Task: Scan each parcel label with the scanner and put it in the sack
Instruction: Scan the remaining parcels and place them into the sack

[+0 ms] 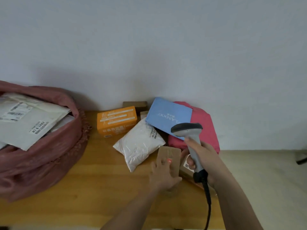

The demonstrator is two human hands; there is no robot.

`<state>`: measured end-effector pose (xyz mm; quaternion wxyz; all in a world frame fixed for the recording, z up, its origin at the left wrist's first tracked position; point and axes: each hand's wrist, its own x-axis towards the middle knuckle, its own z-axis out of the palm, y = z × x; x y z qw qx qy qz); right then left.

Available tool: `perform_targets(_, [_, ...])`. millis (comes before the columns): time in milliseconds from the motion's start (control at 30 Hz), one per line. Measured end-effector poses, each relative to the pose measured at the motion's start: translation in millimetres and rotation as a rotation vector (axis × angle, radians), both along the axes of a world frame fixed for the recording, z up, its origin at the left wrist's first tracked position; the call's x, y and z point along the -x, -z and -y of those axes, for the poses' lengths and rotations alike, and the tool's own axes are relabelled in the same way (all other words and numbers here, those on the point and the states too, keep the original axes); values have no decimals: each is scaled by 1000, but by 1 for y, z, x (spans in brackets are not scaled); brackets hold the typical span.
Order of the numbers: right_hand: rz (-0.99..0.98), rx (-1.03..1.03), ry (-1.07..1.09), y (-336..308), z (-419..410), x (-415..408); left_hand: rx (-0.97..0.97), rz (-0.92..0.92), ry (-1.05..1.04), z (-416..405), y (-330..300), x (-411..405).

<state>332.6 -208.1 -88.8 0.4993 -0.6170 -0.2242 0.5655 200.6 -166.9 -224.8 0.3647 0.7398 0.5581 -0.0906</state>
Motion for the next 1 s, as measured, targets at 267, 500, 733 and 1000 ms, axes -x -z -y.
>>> perform_targets(267, [-22, 1, -147, 8, 7, -26, -170, -105, -121, 24, 22, -19])
perform_targets(500, [-63, -31, -221, 6, 16, -27, -83, 42, -431, 30, 19, 0])
perform_targets(733, [-128, -62, -194, -5, 21, -17, 83, 606, -776, 19, -11, 58])
perform_targets(1000, [-96, -136, -297, -26, 21, 20, 113, 1104, -990, 21, -56, 109])
